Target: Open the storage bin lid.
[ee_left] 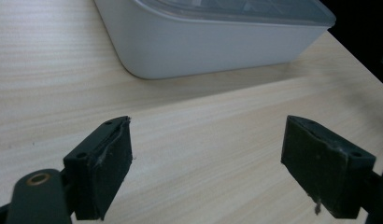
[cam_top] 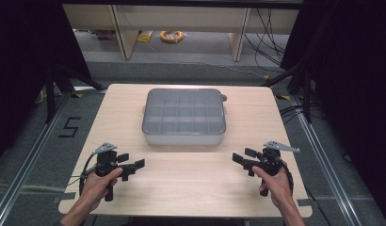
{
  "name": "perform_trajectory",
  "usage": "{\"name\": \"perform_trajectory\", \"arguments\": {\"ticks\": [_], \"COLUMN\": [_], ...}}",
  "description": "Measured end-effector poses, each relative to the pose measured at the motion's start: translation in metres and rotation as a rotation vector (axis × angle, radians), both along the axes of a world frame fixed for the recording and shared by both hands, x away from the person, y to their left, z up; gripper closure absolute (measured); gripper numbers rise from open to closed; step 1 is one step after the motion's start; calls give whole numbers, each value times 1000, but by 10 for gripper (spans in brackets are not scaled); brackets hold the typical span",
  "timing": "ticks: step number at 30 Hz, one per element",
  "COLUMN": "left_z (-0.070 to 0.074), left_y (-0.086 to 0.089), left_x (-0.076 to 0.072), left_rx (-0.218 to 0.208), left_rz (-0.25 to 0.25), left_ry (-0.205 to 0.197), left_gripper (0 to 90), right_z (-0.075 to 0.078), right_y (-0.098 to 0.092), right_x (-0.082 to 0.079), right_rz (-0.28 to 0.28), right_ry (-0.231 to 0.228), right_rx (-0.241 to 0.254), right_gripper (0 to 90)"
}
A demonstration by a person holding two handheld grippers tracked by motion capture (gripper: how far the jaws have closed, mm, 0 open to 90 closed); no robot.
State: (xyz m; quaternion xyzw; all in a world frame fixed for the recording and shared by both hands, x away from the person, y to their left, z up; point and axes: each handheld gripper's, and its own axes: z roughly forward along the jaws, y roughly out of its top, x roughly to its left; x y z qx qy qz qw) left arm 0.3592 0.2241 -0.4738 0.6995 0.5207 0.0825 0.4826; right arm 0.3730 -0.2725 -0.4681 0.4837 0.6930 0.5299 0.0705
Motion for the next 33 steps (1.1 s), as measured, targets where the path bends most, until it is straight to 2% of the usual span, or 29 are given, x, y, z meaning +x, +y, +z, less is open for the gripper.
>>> {"name": "perform_trajectory", "arguments": {"ticks": [3, 4, 5, 6, 7, 8, 9, 11, 12, 13, 14, 15, 16, 17, 18, 20, 21, 24, 25, 26, 27, 31, 32, 33], "left_z": [4, 5, 7, 9, 10, 12, 12, 14, 15, 15, 15, 16, 16, 16, 16, 16, 16, 18, 21, 22, 24, 29, 30, 31], "left_y": [0, 0, 0, 0, 0, 0, 0, 0, 0, -1, -1, -2, -1, -2, -2, -3, -4, -5, -6, -7, -6, -7, -7, -7], "left_x": [7, 9, 11, 13, 15, 18, 20, 25, 27, 29, 30, 32, 34, 35, 37, 41, 43, 47, 51, 53, 56, 71, 76, 79], "left_rx": [-8, -6, -4, -1, -3, 0, 3, 5, 10, 5, 12, 11, 18, 17, 17, 17, 17, 21, 47, 47, 43, 23, 23, 23], "left_rz": [11, 18, 22, 20, 28, 27, 26, 32, 32, 30, 32, 35, 24, 32, 35, 37, 43, 49, 46, 49, 49, 74, 77, 79], "left_ry": [-13, -19, -25, -28, -31, -31, -29, -25, -24, -20, -22, -24, -20, -25, -22, -14, -21, -24, -34, -38, -36, -24, -19, -16], "left_gripper": [159, 160, 161, 161, 161, 161, 161, 161, 161, 161, 161, 161, 161, 161, 161, 161, 161, 161, 161, 161, 161, 172, 187, 189], "right_z": [5, 6, 8, 9, 11, 14, 15, 17, 19, 20, 22, 21, 25, 24, 25, 24, 25, 26, 27, 27, 27, 26, 28, 29], "right_y": [1, 1, 2, 0, 1, 2, 2, 1, 3, 2, 3, 2, 4, 3, 5, 4, 6, 6, 8, 9, 8, 10, 13, 14], "right_x": [9, 13, 14, 18, 20, 20, 24, 30, 32, 35, 36, 41, 39, 44, 44, 50, 51, 55, 61, 62, 67, 83, 86, 90], "right_rz": [-5, -6, -18, -8, -12, -26, -23, -20, -39, -34, -46, -35, -45, -40, -47, -40, -45, -37, -47, -55, -44, -57, -67, -72], "right_ry": [2, -12, 13, -11, -16, 19, -5, -23, -8, -21, 3, -38, 5, -34, -16, -43, -32, -37, -32, -16, -32, -41, 4, 9], "right_rx": [-22, -24, -15, -31, -27, -5, -8, -14, -11, -13, -5, -28, -3, -29, -15, -38, -21, -30, -25, -12, -10, -11, 18, 14], "right_gripper": [248, 249, 250, 252, 252, 253, 257, 260, 260, 260, 260, 260, 260, 261, 260, 260, 260, 260, 260, 261, 261, 263, 266, 266]}}
